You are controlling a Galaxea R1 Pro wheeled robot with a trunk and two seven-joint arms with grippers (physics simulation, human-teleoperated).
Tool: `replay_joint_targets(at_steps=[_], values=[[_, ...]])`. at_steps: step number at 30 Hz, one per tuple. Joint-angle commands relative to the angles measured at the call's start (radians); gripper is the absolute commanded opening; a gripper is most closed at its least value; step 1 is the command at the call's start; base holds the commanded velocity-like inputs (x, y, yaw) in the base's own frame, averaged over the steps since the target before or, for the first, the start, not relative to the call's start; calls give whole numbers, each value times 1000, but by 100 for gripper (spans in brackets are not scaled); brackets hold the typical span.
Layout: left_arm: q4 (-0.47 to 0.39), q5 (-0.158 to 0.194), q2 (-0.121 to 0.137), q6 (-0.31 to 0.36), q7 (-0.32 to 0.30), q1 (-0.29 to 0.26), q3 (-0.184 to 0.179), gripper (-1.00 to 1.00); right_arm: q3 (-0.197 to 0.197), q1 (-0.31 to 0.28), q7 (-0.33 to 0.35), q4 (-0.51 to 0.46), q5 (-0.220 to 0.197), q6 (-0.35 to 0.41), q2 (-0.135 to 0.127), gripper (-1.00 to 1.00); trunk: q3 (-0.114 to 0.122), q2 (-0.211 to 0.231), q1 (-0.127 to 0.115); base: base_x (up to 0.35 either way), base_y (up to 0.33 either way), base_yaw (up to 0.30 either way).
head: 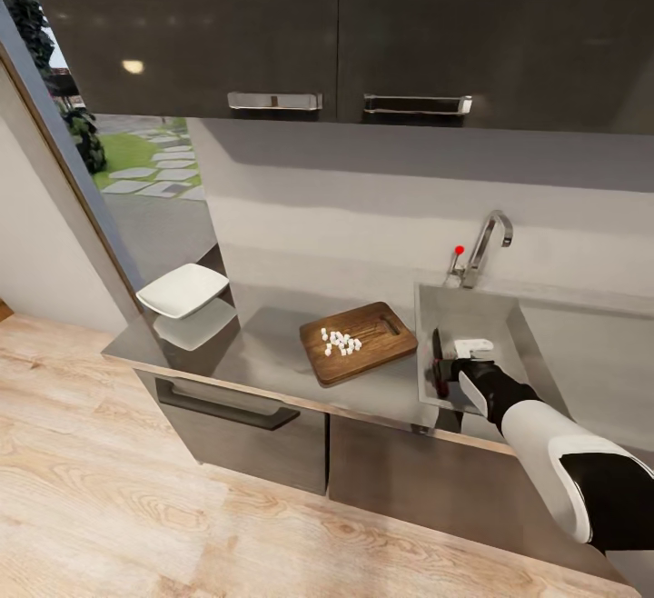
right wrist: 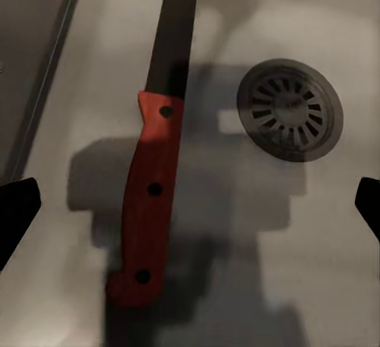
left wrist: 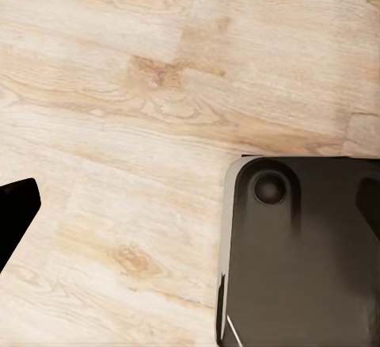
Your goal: In the kitchen, take the Vidalia onion out of the sink, dice it on the chopping board with the paring knife, put the diced onion into the bowl on the countertop, then place both the paring knife and the chopping board into the sink.
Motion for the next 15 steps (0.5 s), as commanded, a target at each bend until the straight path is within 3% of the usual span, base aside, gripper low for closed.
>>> replay_joint_targets(at_steps=[1,5,8,12,15], values=[[-2,10,1,-1,3,0,-9,100,8,0,-3,-2,-3,6,0,100,-2,-2,1,0,0,0],[-2,10,1,-1,3,0,-9,100,3,0,-1,-36,-6,1,-1,100,-2,-2,1,0,0,0],[-2,10,1,-1,3,0,-9,100,5,0,4,-159,-5,14,-4,100,-2,-2,1,0,0,0],[-2,10,1,-1,3,0,-9,100,6,0,30,-316,-6,119,-16,100,-2,-2,1,0,0,0],[-2,10,1,-1,3,0,-9,100,5,0,60,-386,-5,152,-21,100,-2,-2,1,0,0,0]])
